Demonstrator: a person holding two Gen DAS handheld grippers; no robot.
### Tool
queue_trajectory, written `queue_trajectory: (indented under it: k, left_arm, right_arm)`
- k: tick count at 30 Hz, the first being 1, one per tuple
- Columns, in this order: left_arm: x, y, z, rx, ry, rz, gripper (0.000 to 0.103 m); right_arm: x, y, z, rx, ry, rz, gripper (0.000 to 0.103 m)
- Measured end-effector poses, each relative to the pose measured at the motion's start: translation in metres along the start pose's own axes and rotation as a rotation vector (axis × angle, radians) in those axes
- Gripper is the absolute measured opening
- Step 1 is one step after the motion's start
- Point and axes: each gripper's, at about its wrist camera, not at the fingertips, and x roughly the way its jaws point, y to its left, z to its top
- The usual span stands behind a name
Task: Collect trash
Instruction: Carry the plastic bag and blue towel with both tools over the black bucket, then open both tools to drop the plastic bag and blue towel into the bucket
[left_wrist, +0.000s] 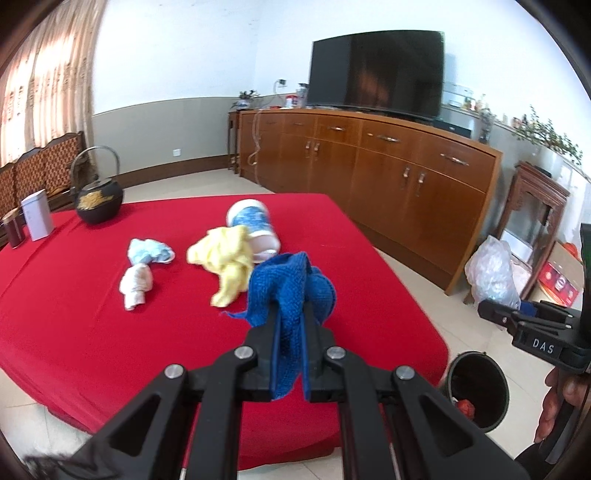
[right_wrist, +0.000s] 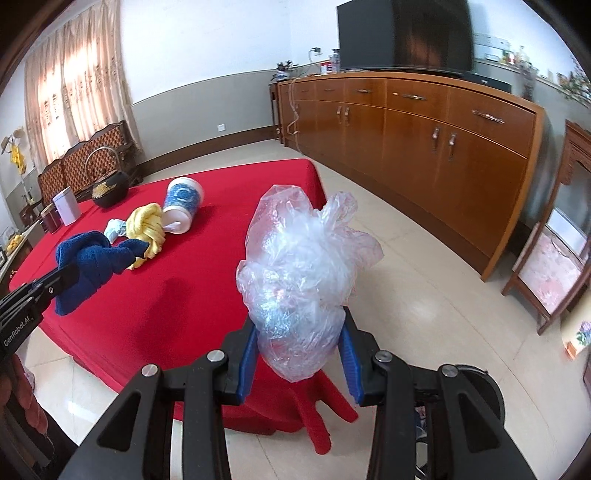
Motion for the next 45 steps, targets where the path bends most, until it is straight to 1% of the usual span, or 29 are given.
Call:
queue_trajectory:
  k: [9, 28, 37, 45]
  left_arm:
    - [0.006, -0.049, -0.003, 0.064, 0.016, -0.089, 0.010]
    - [0.030, -0.170, -0.023, 0.197, 0.086, -0.298, 0.010]
    - [0.042, -0.225, -0.045, 0.257, 0.153, -0.364, 0.010]
    - [0.061, -0.275, -0.074, 0.315, 0.251, -0.412, 0.010]
  right_arm:
    - [-0.022, -0.049, -0.024, 0.063, 0.008, -0.071, 0.042]
    - [-0.054, -0.159, -0.089, 0.222, 0.077, -0.241, 0.042]
    - [-0.058, -0.205, -0.121, 0.278, 0.125, -0.288, 0.042]
    - [-0.032, -0.228, -0.153, 0.281, 0.216, -0.273, 0.042]
